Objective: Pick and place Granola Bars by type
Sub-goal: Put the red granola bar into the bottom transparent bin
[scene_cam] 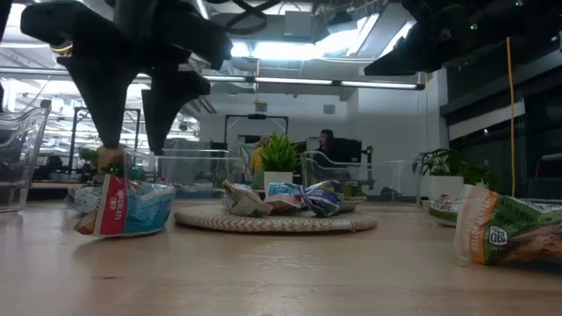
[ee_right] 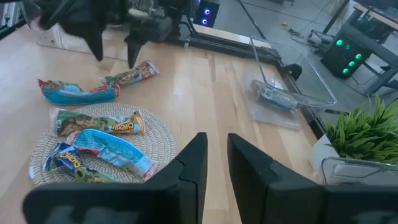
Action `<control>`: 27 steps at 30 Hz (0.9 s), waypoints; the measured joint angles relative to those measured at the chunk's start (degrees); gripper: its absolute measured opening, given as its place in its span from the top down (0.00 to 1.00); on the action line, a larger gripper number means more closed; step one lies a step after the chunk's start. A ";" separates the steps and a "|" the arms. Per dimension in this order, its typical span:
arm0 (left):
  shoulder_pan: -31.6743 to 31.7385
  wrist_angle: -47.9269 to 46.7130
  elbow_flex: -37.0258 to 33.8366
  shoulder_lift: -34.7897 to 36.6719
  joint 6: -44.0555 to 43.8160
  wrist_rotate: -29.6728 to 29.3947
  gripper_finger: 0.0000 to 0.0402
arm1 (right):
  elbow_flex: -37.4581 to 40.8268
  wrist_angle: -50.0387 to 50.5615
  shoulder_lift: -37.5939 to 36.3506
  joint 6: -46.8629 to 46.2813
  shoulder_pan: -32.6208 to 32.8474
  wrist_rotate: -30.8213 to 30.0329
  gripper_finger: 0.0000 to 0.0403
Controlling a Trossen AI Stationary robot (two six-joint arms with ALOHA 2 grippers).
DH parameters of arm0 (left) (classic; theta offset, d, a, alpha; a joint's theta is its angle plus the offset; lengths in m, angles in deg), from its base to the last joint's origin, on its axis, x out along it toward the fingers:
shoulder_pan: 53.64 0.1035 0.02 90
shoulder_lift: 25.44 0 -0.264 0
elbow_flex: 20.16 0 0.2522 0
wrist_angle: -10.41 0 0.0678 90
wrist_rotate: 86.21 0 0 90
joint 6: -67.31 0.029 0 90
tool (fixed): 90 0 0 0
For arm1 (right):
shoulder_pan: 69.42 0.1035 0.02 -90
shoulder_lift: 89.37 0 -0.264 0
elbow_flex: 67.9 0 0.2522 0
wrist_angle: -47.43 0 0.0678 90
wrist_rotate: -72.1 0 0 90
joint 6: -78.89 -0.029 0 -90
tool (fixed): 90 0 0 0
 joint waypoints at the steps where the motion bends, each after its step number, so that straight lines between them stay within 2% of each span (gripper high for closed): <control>1: -0.25 0.55 0.00 -0.58 0.00 0.02 0.32 | 0.00 0.02 0.00 -0.21 0.02 0.02 0.83; 6: -1.49 0.72 0.00 -3.22 -0.44 0.23 0.32 | 0.00 0.31 0.00 -2.05 0.02 0.24 0.83; 13: -2.36 2.11 0.00 -5.45 -2.15 -0.09 0.34 | 0.00 0.92 0.00 -3.28 0.04 4.48 0.83; 20: -2.35 3.26 -0.07 -8.08 -2.14 -1.04 0.34 | 0.00 1.54 -0.01 -4.41 0.06 4.61 0.83; 27: -1.71 3.20 -0.13 -10.34 -2.17 -2.80 0.40 | 0.00 1.76 -0.02 -4.39 0.06 4.61 0.83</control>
